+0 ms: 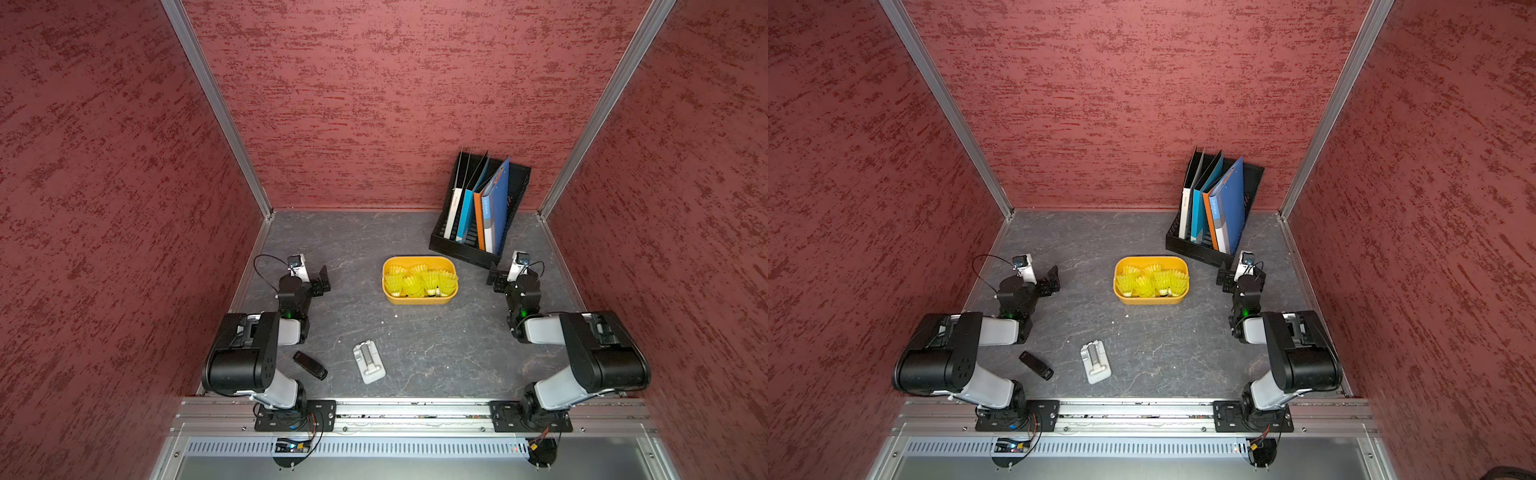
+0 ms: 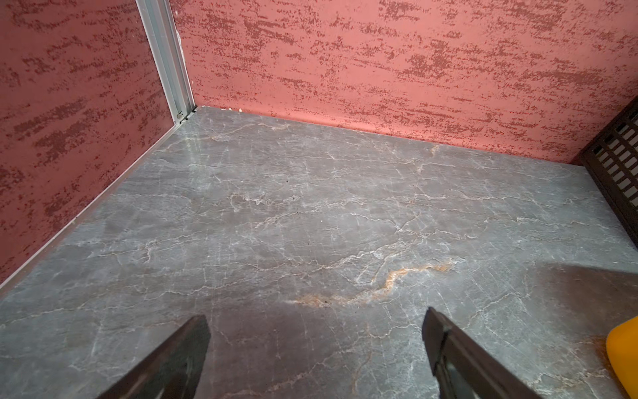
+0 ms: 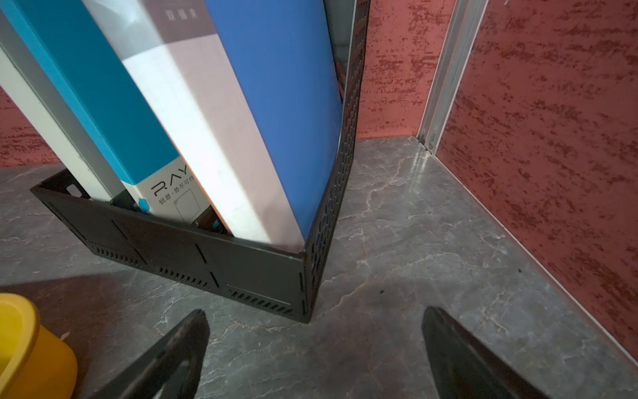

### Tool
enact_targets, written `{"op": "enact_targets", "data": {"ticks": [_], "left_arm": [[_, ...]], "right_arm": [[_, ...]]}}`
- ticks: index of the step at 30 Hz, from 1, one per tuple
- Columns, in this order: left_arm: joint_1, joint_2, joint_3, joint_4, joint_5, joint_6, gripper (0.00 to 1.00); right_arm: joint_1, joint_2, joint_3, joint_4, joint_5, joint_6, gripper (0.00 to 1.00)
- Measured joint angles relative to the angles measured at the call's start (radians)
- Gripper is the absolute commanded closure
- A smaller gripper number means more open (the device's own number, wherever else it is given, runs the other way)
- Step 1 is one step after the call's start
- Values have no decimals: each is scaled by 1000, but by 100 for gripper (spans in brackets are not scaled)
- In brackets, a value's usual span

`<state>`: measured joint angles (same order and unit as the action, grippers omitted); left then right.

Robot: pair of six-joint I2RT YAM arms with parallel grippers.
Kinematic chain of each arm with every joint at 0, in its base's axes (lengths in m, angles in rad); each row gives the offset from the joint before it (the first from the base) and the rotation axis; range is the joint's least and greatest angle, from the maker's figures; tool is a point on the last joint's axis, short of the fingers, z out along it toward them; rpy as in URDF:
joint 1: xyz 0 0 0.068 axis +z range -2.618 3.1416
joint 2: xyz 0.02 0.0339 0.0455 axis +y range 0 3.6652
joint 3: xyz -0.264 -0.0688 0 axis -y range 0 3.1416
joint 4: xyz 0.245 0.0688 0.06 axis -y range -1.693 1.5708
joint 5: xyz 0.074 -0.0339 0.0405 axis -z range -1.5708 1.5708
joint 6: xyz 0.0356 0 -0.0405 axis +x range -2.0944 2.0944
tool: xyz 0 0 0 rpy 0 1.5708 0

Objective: Put the shuttlecocks into the storage box
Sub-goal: Reset both arms

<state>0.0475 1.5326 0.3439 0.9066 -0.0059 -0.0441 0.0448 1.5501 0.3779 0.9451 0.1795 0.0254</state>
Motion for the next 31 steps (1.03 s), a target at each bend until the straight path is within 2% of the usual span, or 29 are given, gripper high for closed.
{"op": "enact_targets", "data": {"ticks": [31], "left_arm": [[-20, 0, 11, -1, -41, 16, 0]], "right_arm": [[-1, 0, 0, -10, -1, 0, 1]]}}
